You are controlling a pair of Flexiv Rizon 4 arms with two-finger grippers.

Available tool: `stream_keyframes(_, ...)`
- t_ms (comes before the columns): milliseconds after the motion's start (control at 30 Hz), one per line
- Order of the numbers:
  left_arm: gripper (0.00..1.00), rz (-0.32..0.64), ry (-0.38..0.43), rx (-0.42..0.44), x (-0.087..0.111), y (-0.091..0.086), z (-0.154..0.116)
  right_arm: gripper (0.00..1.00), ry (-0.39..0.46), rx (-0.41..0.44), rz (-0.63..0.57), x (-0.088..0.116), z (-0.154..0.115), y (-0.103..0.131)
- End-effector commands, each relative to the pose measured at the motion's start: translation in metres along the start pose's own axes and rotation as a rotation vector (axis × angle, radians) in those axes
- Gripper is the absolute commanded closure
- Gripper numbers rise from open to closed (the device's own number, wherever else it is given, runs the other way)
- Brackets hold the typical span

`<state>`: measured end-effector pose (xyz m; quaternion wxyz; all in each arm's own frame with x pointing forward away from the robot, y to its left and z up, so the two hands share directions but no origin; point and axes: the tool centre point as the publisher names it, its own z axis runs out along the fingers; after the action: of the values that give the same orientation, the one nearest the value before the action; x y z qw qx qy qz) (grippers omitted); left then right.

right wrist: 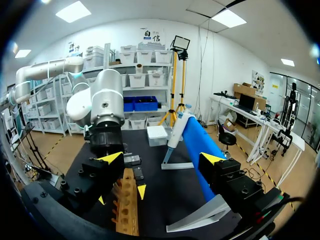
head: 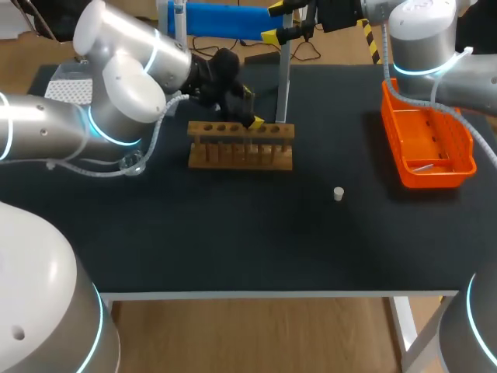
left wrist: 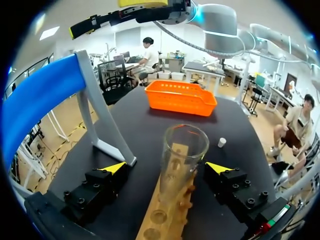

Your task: Invert the test tube, pick up the pipette, mount the tip to pipette, aspirate from beaker and dispense into the tube, eject the tip, return the pipette, and cap with the stopper.

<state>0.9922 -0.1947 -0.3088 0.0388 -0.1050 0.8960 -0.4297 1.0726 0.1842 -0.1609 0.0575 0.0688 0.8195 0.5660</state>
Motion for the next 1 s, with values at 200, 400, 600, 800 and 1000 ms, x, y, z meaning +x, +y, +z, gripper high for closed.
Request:
stream_keyframes(200, 0.0, 0.006, 0.004, 0.005, -0.0007, -0.0004, 0.0034, 0.0, 0.004, 0.004, 0.001, -0.0007, -0.0013, 0.0006)
stream_keyframes(400, 0.0, 0.006, 0.007, 0.001, 0.0022, 0.0018, 0.002, 0.0, 0.004, 0.004, 0.001, -0.0007, -0.0013, 0.0006)
stream_keyframes(600, 0.0, 0.004, 0.005, 0.002, 0.003, 0.003, 0.0012, 0.0, 0.004, 0.004, 0.001, -0.0007, -0.0013, 0.0006)
stream_keyframes(800, 0.0, 0.012, 0.005, 0.004, 0.0032, 0.0032, 0.0011, 0.0, 0.004, 0.004, 0.001, -0.0007, -0.0013, 0.0006)
stream_keyframes(1000, 0.0, 0.012, 0.005, 0.004, 0.0032, 0.0032, 0.0011, 0.0, 0.004, 0.004, 0.001, -0.0007, -0.0013, 0.0006)
